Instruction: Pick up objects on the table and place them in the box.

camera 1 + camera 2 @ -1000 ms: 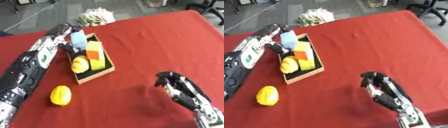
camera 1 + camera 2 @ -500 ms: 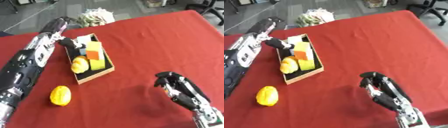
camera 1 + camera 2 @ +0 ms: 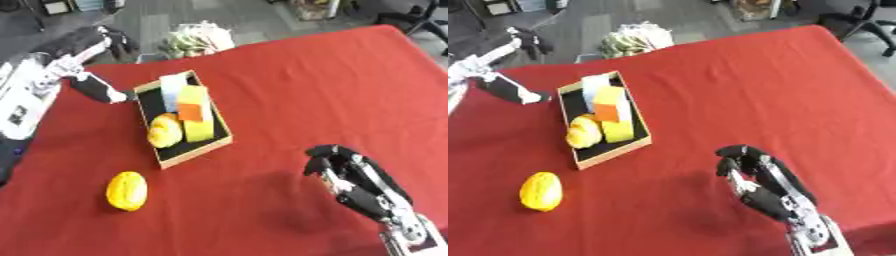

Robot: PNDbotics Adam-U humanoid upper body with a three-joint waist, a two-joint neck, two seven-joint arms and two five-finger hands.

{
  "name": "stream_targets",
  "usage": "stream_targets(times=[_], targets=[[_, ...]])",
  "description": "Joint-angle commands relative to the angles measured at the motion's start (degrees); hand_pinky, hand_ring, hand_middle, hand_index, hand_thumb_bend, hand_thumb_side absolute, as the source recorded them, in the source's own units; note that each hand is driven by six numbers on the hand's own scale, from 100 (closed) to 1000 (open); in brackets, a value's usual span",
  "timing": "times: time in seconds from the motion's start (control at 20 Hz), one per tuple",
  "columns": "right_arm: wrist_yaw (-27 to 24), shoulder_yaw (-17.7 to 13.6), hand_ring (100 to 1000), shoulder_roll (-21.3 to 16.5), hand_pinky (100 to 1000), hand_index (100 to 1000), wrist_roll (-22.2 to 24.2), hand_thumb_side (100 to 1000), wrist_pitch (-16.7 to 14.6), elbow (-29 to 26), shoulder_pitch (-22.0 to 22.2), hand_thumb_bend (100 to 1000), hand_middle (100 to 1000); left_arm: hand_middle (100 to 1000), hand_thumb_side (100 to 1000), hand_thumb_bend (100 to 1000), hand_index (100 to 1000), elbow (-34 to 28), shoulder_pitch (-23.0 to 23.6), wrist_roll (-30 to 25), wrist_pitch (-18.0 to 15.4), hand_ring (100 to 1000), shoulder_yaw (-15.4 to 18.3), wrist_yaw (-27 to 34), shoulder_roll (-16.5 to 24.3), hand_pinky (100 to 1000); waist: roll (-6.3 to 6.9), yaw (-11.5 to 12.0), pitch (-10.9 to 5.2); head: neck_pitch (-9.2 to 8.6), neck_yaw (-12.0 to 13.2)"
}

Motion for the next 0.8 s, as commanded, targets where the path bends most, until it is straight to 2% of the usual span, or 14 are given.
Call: stream_targets(times=[0.05,0.2,0.3,0.55,0.8], targets=[[0.4,-0.5,589,-1.2,731,733,-0.5,402,-0.1,-0.6,-0.1,100,545,717,100,574,826,-11.7,3.8,-7.1,-0.7,694,-0.4,4.8,8.0,827,0.80,0.4,-2.05,0.38,-0.5],[0.5,-0.7,588,-1.4,731,733,-0.6,399,-0.2,-0.6,-0.1,100,544,731,100,574,835,-16.6,8.0,-12.2,0.4,709,-2.8,7.7,10.8,830,0.93,0.6,-2.27,0.55,-0.4],[0.4,-0.6,588,-1.4,731,733,-0.7,398,-0.2,-0.7,-0.1,100,544,740,100,575,841,-17.3,9.0,-15.3,0.3,717,-5.4,7.6,10.9,832,0.91,0.5,-2.34,0.57,-0.3],[0.1,-0.4,588,-1.1,731,733,-0.4,394,-0.3,-0.8,-0.3,100,544,753,100,552,853,-13.6,8.7,-19.8,-0.5,728,-10.8,6.0,7.9,836,0.50,0.0,-2.43,0.68,-0.1],[0.0,-0.4,588,-1.1,731,733,-0.4,397,-0.3,-0.8,-0.2,100,544,753,100,550,855,-9.7,8.0,-21.6,-1.7,728,-12.8,3.8,5.5,835,0.39,-0.1,-2.40,0.85,-0.1]])
